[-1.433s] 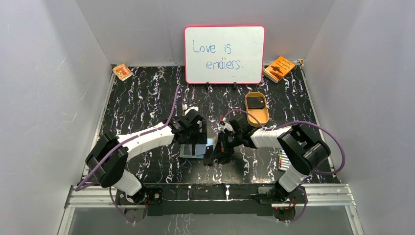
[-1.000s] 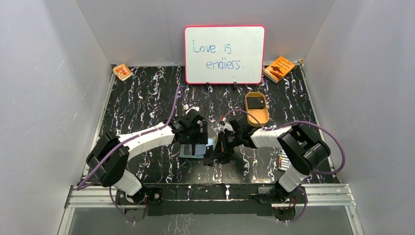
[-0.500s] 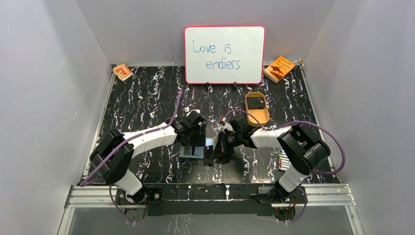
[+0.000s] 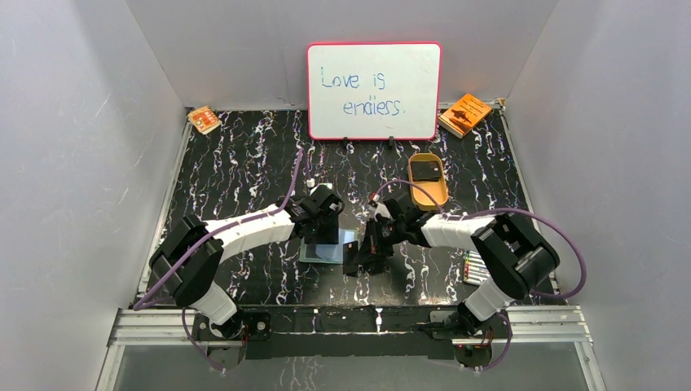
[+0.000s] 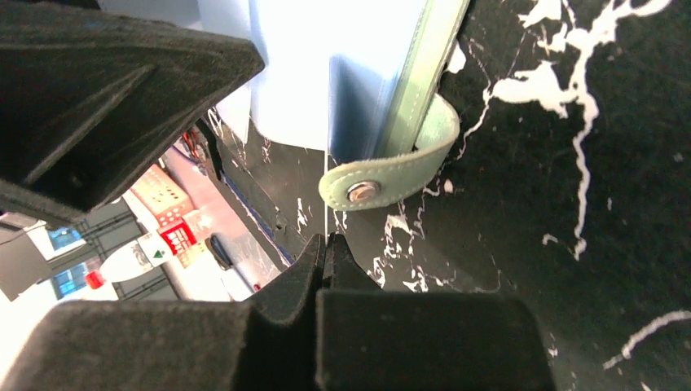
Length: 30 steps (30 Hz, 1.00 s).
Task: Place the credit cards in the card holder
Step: Turn over the card slot in the card holder.
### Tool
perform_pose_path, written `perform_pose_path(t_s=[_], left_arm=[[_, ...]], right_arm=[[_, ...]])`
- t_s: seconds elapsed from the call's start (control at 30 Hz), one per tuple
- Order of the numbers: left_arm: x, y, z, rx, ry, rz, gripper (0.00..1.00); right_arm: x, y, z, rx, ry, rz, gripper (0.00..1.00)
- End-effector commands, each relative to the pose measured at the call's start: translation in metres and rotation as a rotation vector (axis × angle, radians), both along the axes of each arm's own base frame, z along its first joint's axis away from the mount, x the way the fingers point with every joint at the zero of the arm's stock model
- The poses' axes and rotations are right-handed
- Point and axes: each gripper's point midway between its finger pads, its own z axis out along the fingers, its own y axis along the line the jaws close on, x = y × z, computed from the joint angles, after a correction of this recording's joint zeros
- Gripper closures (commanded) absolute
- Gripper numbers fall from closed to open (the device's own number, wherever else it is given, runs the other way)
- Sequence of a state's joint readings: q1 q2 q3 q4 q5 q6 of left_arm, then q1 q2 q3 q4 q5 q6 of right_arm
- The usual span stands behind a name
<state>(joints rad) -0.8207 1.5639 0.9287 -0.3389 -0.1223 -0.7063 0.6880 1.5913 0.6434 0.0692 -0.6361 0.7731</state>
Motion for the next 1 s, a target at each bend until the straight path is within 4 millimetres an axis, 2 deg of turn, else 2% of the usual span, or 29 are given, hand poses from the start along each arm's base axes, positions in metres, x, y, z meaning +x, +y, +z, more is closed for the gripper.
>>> perform_pose_path(t_s=[0.0,0.2,0.4,0.53,0.77,0.97], left_arm=[[0.003,-0.001,0.007,-0.011,-0.013,-0.007,0.57],[0.005,-0.007,0.013,-0.029,-0.015,-0.014,0.57],[0.005,-0.009,0.014,-0.035,-0.011,-0.015,0.57],[0.005,-0.01,0.015,-0.04,-0.01,-0.015,0.56],[0.005,-0.013,0.019,-0.054,-0.011,-0.018,0.55],[0.005,-0.013,0.021,-0.057,-0.011,-0.02,0.55]], right_arm=[[0.002,-0.009,0.014,-0.034,-0.082,-0.001,1.0],[-0.003,-0.015,0.043,-0.017,-0.153,0.037,1.0],[-0.017,-0.002,0.068,0.066,-0.145,0.154,1.0],[-0.023,0.012,0.07,0.098,-0.11,0.193,1.0],[-0.015,0.037,0.072,0.178,-0.087,0.16,1.0],[-0.018,0.045,0.065,0.191,-0.063,0.164,1.0]])
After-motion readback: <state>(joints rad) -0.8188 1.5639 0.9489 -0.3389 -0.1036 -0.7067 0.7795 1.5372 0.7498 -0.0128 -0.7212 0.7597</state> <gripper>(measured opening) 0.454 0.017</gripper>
